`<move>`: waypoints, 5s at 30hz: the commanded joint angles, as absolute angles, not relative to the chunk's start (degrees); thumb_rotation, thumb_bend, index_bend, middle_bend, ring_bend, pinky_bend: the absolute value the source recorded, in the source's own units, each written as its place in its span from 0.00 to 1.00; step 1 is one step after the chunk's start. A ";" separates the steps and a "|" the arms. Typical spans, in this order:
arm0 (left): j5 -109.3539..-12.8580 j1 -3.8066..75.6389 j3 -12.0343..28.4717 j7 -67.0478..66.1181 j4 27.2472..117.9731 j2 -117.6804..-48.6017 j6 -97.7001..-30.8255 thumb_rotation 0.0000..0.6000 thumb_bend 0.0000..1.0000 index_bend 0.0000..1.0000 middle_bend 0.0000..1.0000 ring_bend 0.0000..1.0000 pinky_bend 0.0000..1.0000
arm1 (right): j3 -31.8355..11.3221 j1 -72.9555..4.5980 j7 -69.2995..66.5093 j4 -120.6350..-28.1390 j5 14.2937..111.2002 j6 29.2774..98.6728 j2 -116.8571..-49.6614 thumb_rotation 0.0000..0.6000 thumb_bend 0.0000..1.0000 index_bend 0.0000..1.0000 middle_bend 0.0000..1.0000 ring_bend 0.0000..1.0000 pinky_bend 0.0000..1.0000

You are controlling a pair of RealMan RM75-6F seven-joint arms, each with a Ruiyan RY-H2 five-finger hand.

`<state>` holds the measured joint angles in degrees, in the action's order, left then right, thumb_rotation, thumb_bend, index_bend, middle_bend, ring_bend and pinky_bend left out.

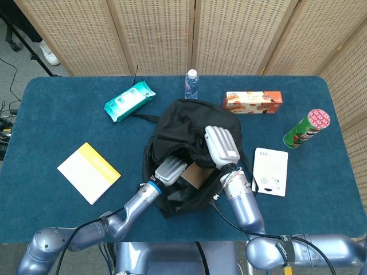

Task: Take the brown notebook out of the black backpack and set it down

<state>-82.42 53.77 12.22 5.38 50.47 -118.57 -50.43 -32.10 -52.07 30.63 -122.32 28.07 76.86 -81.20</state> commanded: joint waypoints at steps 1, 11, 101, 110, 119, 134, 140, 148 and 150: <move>-81.85 54.95 12.92 5.05 48.83 -119.94 -49.80 1.00 0.10 0.10 0.00 0.00 0.05 | -32.05 -52.44 30.20 -122.12 27.45 76.80 -81.23 1.00 0.62 0.65 0.68 0.65 0.63; -80.54 57.07 13.81 5.08 44.25 -123.05 -48.62 1.00 0.10 0.10 0.00 0.00 0.05 | -31.99 -53.69 29.30 -122.30 26.08 76.68 -80.21 1.00 0.62 0.65 0.68 0.65 0.63; -84.19 50.54 7.94 11.63 61.12 -109.79 -58.75 1.00 0.79 0.86 0.68 0.54 0.69 | -30.42 -55.70 23.49 -106.47 20.31 77.95 -82.47 1.00 0.62 0.65 0.68 0.65 0.63; -85.62 48.02 7.07 12.29 72.88 -101.71 -61.02 1.00 0.79 0.86 0.68 0.54 0.69 | -30.33 -55.77 24.47 -99.81 18.65 77.78 -85.49 1.00 0.62 0.66 0.68 0.65 0.63; -88.29 45.84 6.67 13.20 82.12 -93.09 -64.64 1.00 0.80 0.87 0.68 0.54 0.69 | -28.06 -54.11 24.95 -96.92 21.19 77.46 -87.19 1.00 0.62 0.66 0.68 0.65 0.63; -86.78 42.48 9.70 21.68 102.11 -76.49 -66.87 1.00 0.79 0.87 0.68 0.54 0.69 | -23.75 -50.94 25.62 -92.40 26.16 77.89 -91.70 1.00 0.62 0.66 0.68 0.65 0.63; -88.99 39.75 11.03 16.98 102.79 -70.07 -72.03 1.00 0.79 0.88 0.68 0.54 0.69 | -21.73 -49.40 26.09 -92.60 28.88 78.02 -92.66 1.00 0.62 0.66 0.68 0.65 0.63; -90.34 34.37 9.46 7.66 90.04 -71.37 -79.80 1.00 0.79 0.88 0.68 0.54 0.69 | -21.65 -47.88 26.59 -94.83 31.06 78.51 -92.58 1.00 0.62 0.66 0.68 0.65 0.63; -89.60 33.33 8.57 7.25 85.90 -73.18 -80.06 1.00 0.79 0.88 0.68 0.54 0.69 | -21.65 -47.57 26.93 -95.55 31.47 78.60 -92.50 1.00 0.62 0.66 0.68 0.65 0.63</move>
